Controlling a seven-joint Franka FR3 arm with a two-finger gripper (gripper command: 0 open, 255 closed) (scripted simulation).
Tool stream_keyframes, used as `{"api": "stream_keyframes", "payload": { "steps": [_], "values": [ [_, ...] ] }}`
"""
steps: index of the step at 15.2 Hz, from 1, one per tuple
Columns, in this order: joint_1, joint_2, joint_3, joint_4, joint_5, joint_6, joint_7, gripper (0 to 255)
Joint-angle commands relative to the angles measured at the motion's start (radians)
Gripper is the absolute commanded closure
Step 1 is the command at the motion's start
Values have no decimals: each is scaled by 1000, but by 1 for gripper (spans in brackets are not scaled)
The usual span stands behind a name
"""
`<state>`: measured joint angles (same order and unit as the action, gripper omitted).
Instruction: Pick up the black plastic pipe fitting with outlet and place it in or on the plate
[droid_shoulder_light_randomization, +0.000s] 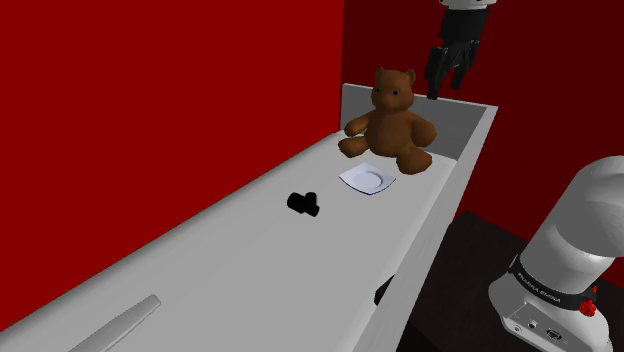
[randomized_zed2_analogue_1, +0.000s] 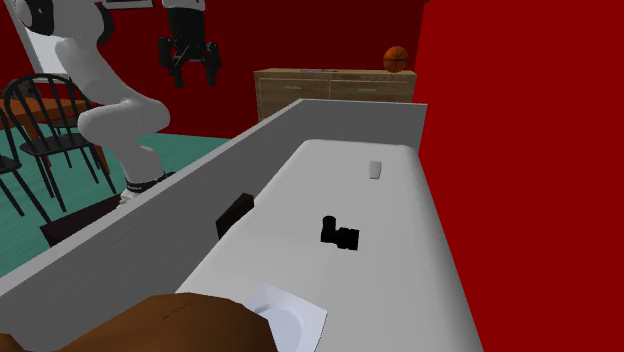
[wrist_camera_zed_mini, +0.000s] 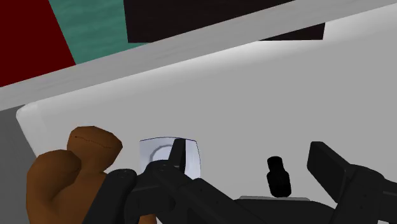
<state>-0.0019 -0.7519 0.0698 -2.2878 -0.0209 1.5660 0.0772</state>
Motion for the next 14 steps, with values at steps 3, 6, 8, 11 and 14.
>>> {"api": "stream_keyframes", "payload": {
  "steps": [3, 6, 8, 11, 14],
  "values": [
    [4, 47, 11, -18, 4, 60, 6, 0],
    [10, 126, 28, -35, 9, 149, 16, 0],
    [13, 183, 40, -39, 10, 206, 23, 0],
    [17, 276, 57, -37, 9, 289, 35, 0],
    [20, 376, 74, -22, 3, 367, 48, 0]
  ]
}}
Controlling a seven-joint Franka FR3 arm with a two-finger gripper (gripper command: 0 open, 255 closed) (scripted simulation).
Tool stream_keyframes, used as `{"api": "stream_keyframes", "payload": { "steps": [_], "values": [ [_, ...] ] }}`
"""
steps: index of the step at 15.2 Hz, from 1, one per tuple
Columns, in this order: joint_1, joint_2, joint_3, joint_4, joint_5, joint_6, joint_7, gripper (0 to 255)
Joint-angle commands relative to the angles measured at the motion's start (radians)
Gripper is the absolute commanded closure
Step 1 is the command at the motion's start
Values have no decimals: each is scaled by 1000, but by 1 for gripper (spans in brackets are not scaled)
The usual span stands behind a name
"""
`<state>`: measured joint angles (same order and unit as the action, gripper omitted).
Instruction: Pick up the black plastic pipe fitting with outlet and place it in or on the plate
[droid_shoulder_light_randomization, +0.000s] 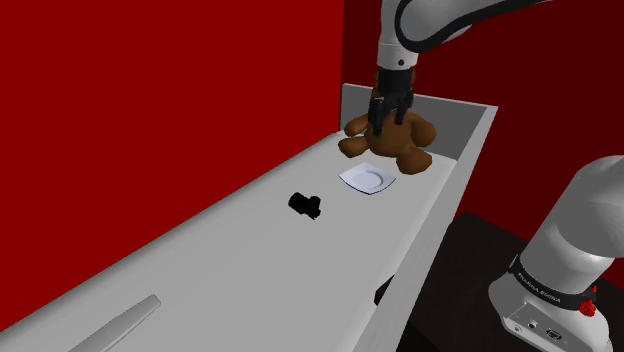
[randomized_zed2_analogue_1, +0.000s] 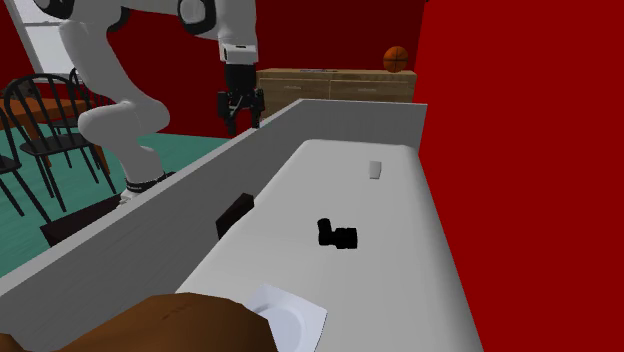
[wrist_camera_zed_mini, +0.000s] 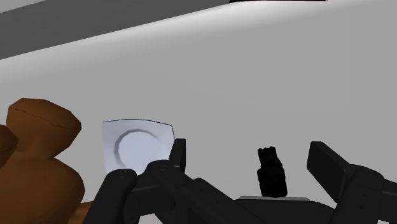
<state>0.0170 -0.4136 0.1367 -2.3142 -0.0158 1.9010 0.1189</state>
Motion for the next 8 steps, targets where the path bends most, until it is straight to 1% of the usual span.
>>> {"api": "stream_keyframes", "payload": {
  "steps": [1, 8],
  "values": [
    [2, 72, 13, 12, -5, 56, 11, 0],
    [10, 327, 48, 100, -44, 202, 52, 0]
  ]
}}
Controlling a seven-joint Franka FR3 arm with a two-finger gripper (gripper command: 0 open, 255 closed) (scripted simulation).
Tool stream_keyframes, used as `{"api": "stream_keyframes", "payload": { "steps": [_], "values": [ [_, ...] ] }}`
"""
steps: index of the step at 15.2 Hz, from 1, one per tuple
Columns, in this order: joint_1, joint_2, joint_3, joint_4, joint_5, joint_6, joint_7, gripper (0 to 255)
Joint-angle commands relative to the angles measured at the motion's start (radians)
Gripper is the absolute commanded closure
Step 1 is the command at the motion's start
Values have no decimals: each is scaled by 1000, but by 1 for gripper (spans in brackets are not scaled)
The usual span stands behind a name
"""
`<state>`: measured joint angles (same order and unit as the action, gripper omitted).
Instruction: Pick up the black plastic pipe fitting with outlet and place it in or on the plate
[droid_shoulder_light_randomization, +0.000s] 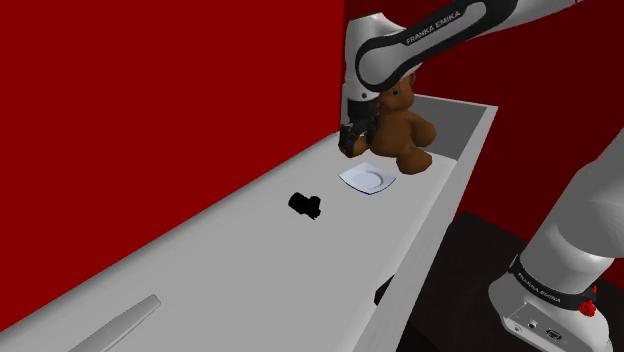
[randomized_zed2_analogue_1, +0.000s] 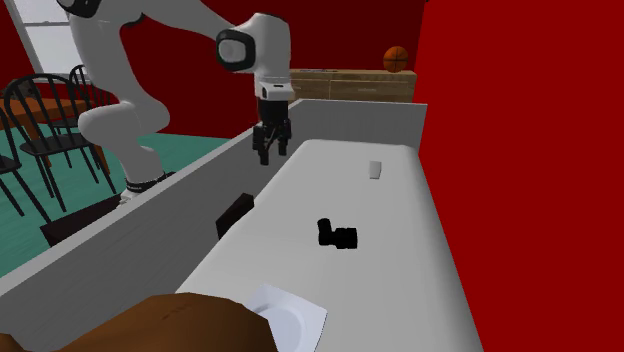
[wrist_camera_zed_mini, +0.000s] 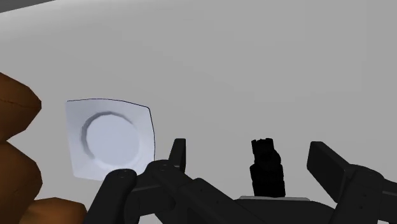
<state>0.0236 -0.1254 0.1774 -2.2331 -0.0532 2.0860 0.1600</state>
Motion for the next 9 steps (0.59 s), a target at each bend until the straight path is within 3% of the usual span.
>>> {"api": "stream_keyframes", "payload": {
  "steps": [1, 9],
  "values": [
    [5, 76, 11, 36, -15, 34, 18, 0],
    [36, 385, 23, 222, -91, 128, 72, 0]
  ]
}}
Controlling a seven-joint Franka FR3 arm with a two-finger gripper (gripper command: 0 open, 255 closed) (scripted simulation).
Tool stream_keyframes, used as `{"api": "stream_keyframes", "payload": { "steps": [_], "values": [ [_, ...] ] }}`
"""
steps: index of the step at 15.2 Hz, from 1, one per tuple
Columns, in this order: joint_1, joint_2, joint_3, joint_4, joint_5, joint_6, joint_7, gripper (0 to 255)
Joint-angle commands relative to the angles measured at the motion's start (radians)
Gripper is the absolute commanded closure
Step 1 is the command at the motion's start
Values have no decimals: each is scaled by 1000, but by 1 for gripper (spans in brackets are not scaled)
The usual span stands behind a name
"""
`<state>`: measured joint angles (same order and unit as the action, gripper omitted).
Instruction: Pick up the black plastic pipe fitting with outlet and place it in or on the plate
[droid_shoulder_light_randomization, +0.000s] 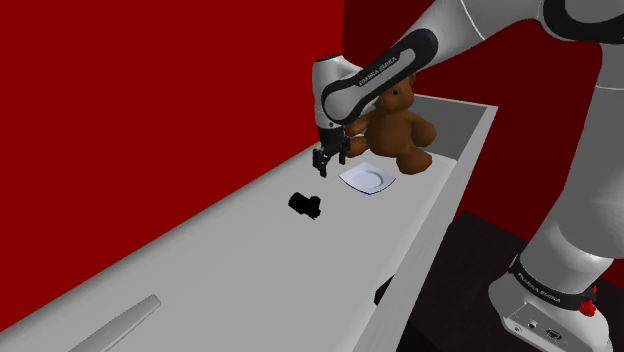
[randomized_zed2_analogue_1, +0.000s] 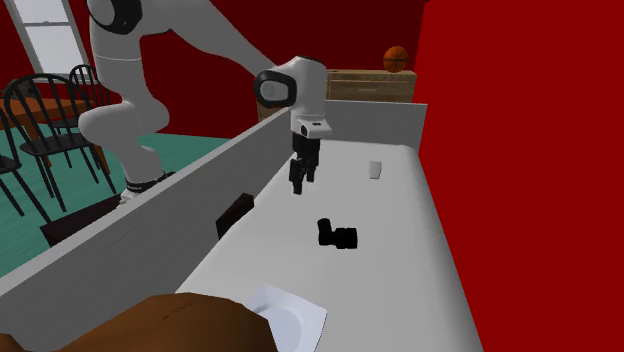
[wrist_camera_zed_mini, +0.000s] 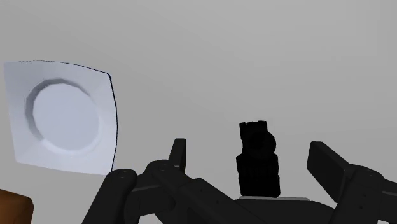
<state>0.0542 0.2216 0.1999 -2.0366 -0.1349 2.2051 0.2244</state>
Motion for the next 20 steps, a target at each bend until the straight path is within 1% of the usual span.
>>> {"api": "stream_keyframes", "payload": {
  "steps": [1, 7, 12, 13, 20],
  "values": [
    [12, 77, 0, 54, -19, 16, 13, 0],
    [54, 313, -11, 256, -67, 31, 35, 0],
    [95, 520, -22, 469, -92, 10, 36, 0],
    [97, 529, -23, 480, -93, 8, 35, 0],
    [100, 592, -35, 478, -106, 73, 42, 0]
  ]
}}
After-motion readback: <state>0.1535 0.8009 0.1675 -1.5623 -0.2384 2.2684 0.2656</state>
